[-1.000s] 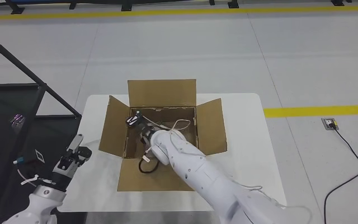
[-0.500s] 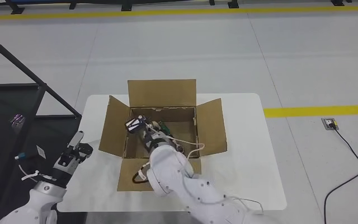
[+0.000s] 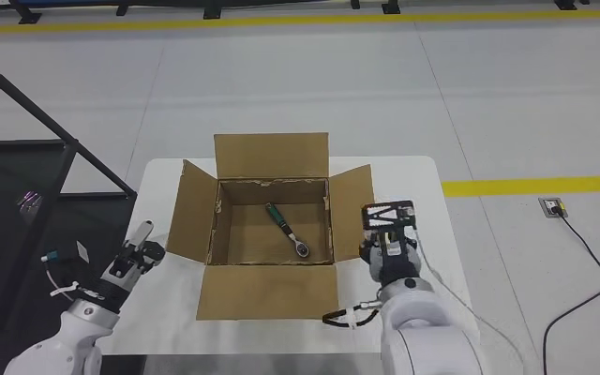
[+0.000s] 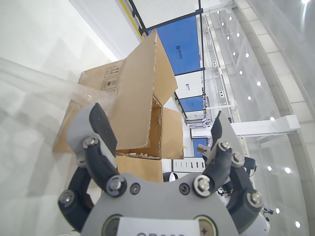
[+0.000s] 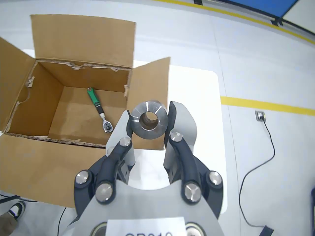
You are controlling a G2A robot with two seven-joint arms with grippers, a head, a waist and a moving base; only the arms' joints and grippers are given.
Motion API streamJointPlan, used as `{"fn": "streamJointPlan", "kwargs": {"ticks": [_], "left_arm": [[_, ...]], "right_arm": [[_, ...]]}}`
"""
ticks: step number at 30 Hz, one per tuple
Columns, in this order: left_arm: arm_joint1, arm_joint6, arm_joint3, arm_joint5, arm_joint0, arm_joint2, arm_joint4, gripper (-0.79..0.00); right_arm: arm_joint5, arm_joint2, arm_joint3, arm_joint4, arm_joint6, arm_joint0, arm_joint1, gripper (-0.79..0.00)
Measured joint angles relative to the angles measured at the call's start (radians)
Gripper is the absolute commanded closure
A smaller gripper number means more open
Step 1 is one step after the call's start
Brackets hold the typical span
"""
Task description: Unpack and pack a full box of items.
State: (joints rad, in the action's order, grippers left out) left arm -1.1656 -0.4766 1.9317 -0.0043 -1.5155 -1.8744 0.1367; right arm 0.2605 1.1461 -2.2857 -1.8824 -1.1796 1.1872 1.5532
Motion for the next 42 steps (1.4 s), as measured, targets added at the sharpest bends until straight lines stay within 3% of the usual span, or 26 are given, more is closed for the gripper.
{"fn": "streamJointPlan", "kwargs": {"ticks": [4, 9, 17, 27, 42], "left_arm": [[0.002, -0.004, -0.004, -0.002, 0.004, 0.006, -0.005, -0.785], [0.003, -0.007, -0.006, -0.005, 0.006, 0.010, -0.002, -0.785], [0.006, -0.009, 0.000, -0.007, -0.007, -0.008, 0.018, -0.785], [0.006, -0.010, 0.000, -0.006, -0.007, -0.008, 0.018, -0.785], [0.006, -0.010, 0.000, -0.006, -0.007, -0.008, 0.018, -0.785]], "right_arm": [[-0.046, 0.145, 0.044, 0.093, -0.082, -0.031, -0.002, 0.000], [-0.112, 0.314, 0.258, 0.231, -0.173, -0.166, -0.006, 0.000], [-0.144, 0.483, 0.631, 0.368, -0.097, -0.320, -0.021, 0.000], [-0.163, 0.498, 0.909, 0.437, 0.083, -0.370, -0.031, 0.000], [-0.137, 0.461, 1.058, 0.449, 0.163, -0.401, -0.041, 0.000]]}}
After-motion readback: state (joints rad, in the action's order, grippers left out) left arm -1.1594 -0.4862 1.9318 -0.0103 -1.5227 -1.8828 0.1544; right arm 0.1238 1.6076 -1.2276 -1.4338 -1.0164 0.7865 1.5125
